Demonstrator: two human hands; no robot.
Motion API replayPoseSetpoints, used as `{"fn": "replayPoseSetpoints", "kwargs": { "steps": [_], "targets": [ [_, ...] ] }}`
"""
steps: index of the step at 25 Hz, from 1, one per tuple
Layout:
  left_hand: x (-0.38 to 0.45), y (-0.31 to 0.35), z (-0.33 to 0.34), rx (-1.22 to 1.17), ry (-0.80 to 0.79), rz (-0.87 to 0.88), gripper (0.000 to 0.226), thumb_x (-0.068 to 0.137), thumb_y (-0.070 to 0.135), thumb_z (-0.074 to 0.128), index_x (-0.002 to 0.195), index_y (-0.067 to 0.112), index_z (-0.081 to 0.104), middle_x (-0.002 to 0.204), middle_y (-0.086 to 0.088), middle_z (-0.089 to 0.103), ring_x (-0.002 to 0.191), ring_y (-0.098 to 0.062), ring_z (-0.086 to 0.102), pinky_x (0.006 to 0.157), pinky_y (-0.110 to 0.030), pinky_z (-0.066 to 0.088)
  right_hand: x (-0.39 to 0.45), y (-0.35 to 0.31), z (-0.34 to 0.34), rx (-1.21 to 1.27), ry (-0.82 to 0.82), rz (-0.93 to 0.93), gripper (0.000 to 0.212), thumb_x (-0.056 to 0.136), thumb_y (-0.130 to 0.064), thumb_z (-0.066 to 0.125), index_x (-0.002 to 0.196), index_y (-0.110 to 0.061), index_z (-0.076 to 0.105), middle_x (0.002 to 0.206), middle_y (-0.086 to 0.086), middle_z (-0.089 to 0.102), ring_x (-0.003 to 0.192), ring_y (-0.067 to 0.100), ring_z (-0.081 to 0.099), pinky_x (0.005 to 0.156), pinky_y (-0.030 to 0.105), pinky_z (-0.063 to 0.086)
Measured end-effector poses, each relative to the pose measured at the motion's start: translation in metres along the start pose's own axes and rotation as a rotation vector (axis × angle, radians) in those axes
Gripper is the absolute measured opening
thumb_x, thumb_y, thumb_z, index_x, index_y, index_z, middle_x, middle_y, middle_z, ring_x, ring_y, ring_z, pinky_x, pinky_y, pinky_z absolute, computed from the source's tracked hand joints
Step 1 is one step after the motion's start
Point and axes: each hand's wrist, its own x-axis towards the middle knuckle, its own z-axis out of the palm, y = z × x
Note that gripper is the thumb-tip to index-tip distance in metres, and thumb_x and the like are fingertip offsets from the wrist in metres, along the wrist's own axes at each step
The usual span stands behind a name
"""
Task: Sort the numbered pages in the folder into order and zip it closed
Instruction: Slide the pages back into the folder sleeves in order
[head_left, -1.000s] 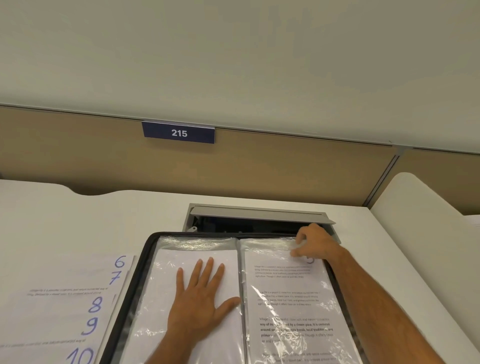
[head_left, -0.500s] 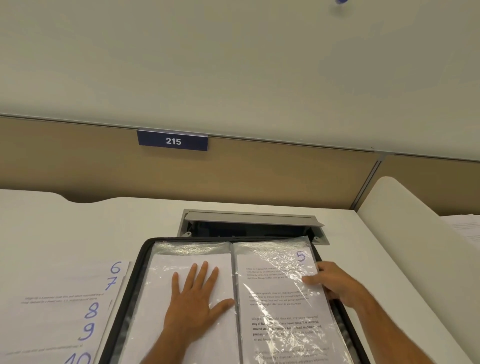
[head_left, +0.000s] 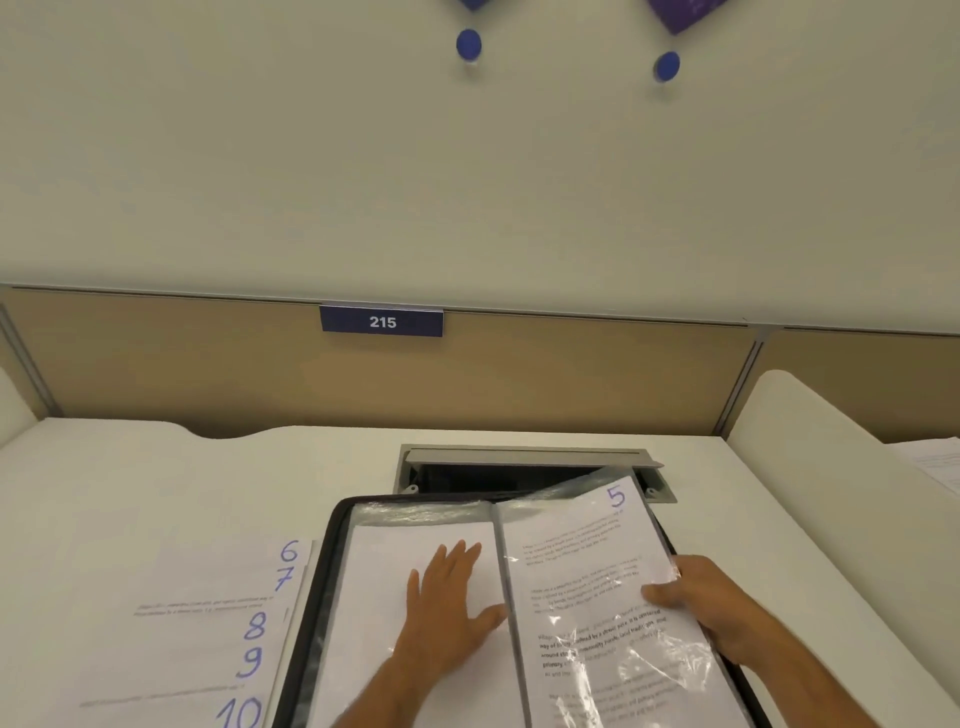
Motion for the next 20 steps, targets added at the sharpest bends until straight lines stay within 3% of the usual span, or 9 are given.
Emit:
{"fn": "replayPoseSetpoints", "kwargs": {
  "steps": [4,7,11,15,18,20],
  "targets": [
    [-0.024,0.041,-0.016,-0.463,0.0,-0.017,0.074,0.088,0.055,0.068,0.15,0.036,0.032,0.157,0.012,0.034,0.141,-0.01,0.035,0.114,-0.032,0.032,-0.028,-0.037,0.024,0.005,0.031,-0.083,0.021,0.089,0.006,0.065,0.11,0.002,0.066,0.099,0.021,0.075,0.089,0.042,0.074,0.089,0.06,0.056],
    [-0.037,0.071,-0.037,-0.641,-0.041,-0.033,0.068,0.089,0.056,0.065,0.146,0.033,0.036,0.143,0.018,0.043,0.124,-0.008,0.046,0.101,-0.031,0.044,-0.044,-0.064,0.05,-0.099,0.065,-0.14,0.017,0.09,-0.001,0.066,0.106,-0.005,0.069,0.099,0.013,0.077,0.085,0.034,0.076,0.085,0.055,0.059],
    [-0.047,0.091,-0.059,-0.868,-0.104,-0.098,0.069,0.087,0.068,0.057,0.145,0.037,0.037,0.134,0.016,0.048,0.111,-0.01,0.055,0.087,-0.031,0.051,-0.059,-0.092,0.089,-0.339,0.173,-0.22,0.014,0.09,-0.014,0.07,0.103,-0.016,0.07,0.1,0.002,0.075,0.081,0.021,0.076,0.076,0.04,0.064],
    [-0.057,0.09,-0.075,-1.07,-0.15,-0.153,0.071,0.085,0.072,0.053,0.145,0.036,0.041,0.139,0.008,0.052,0.121,-0.017,0.055,0.093,-0.042,0.052,-0.073,-0.107,0.14,-0.444,0.225,-0.282,0.022,0.091,-0.021,0.07,0.113,-0.018,0.068,0.106,0.004,0.071,0.091,0.022,0.071,0.076,0.035,0.063],
    [-0.066,0.083,-0.09,-1.156,-0.102,-0.122,0.055,0.084,0.069,0.053,0.127,0.034,0.056,0.123,0.009,0.064,0.108,-0.012,0.063,0.085,-0.039,0.058,-0.085,-0.11,0.17,-0.43,0.137,-0.353,0.027,0.096,-0.026,0.063,0.122,-0.022,0.066,0.108,0.002,0.07,0.089,0.014,0.068,0.066,0.023,0.056],
    [-0.068,0.073,-0.1,-1.163,-0.036,-0.127,0.042,0.089,0.063,0.058,0.116,0.032,0.064,0.108,0.009,0.072,0.099,-0.011,0.068,0.077,-0.033,0.057,-0.089,-0.109,0.18,-0.407,0.023,-0.403,0.03,0.096,-0.034,0.058,0.125,-0.028,0.066,0.113,-0.004,0.069,0.089,0.005,0.062,0.067,0.018,0.047]
  ]
}}
